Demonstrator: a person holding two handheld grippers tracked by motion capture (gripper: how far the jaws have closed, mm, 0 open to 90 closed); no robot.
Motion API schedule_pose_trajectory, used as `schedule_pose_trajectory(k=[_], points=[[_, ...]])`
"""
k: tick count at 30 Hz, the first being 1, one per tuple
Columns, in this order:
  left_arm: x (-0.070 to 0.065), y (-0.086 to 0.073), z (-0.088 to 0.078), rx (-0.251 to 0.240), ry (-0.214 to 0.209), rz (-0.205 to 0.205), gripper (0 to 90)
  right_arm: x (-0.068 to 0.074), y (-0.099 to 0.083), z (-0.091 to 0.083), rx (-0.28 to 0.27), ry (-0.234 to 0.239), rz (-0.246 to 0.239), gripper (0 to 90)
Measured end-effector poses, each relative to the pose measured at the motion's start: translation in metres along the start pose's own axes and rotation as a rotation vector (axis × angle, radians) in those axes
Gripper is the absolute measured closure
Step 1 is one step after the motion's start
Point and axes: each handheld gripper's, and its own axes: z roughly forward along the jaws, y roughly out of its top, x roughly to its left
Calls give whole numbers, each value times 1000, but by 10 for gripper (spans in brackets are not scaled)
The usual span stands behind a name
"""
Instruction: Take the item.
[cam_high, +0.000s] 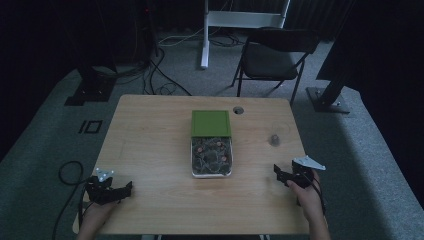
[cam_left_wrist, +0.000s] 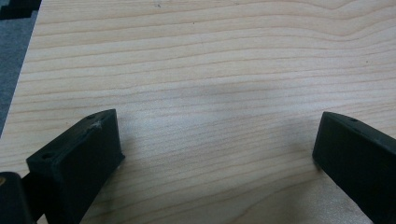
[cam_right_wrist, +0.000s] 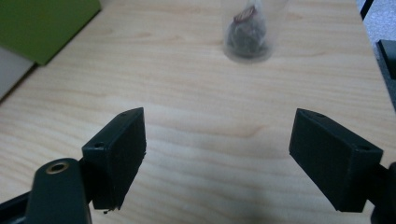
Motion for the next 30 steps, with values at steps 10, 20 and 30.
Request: schedule_pose_trajectory(k=[10, 20, 30], points=[[0, 0, 0, 1, 0, 2, 17, 2, -15, 2, 46, 2, -5, 179], [0, 0, 0, 1, 0, 2, 17, 6, -25, -2, 110, -5, -73, 163], [0, 0, 0, 1, 0, 2, 17, 9, -26, -2, 138, 3, -104, 161]])
